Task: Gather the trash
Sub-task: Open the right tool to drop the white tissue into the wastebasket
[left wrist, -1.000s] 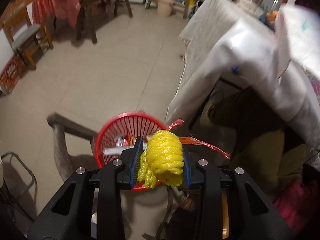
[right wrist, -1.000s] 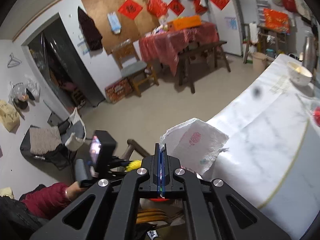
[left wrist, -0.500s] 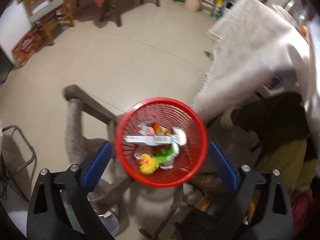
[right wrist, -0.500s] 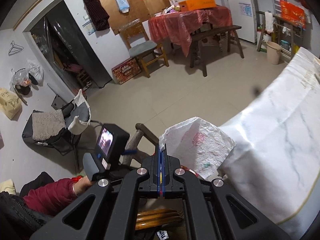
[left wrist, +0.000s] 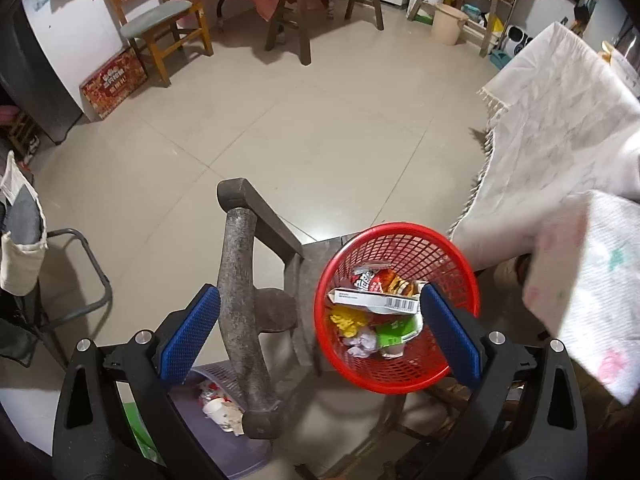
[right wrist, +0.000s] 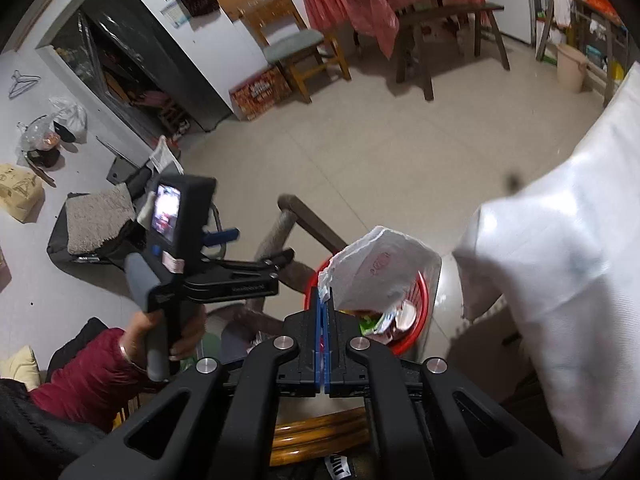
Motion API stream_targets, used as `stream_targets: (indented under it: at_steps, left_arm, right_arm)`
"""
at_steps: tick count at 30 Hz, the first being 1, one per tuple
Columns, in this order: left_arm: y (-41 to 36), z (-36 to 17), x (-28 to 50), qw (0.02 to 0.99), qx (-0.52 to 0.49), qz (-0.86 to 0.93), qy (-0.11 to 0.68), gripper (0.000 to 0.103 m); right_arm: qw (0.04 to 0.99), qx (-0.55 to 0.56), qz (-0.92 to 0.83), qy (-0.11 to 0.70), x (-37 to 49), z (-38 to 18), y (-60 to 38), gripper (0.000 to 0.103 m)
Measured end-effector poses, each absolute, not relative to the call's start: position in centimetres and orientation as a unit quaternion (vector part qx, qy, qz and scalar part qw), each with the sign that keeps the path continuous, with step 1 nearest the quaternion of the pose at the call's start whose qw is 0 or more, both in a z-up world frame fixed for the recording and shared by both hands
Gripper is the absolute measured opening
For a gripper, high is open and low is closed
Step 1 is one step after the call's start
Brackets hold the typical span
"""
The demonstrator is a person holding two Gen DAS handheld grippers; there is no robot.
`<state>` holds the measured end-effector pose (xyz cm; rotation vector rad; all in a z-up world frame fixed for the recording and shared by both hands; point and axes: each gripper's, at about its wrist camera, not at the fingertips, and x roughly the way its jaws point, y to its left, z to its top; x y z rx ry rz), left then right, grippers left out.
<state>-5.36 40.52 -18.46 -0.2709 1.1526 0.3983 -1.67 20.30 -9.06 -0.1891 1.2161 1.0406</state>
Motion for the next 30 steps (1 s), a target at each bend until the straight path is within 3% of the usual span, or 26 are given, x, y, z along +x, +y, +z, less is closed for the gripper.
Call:
stream_targets:
  at_steps: [14, 17, 19, 26, 30]
  left_arm:
    - [39.2, -19.1, -5.0, 0.814, -0.106, 0.172, 0.544, 0.096]
    - [38.9, -19.1, -5.0, 0.815, -0.105, 0.17, 0.544, 0.096]
    - [38.6, -18.9, -5.0, 0.817, -0.101, 0.169, 0.542, 0.096]
    - [37.9, -18.1, -4.8, 0.823, -0.087, 0.163, 0.537, 0.096]
    - [37.1, -17.5, -4.7, 0.828, -0.078, 0.158, 0.533, 0.096]
  right_arm:
    - [0.644, -0.12, 0.435, 0.618, -0.3, -17.7, 22.9, 0.002]
    - [0.63, -0.134, 0.428, 0.634, -0.4, -19.7, 23.6, 0.008]
    - [0.635, -0.142, 0.424, 0.63, -0.8, -20.1, 23.6, 0.026]
    - [0.665, -0.153, 0.437, 0.587, -1.7, -16.9, 22.4, 0.031]
    - [0.689, -0.165, 0.434, 0.556, -2.0, -15.0, 21.2, 0.043]
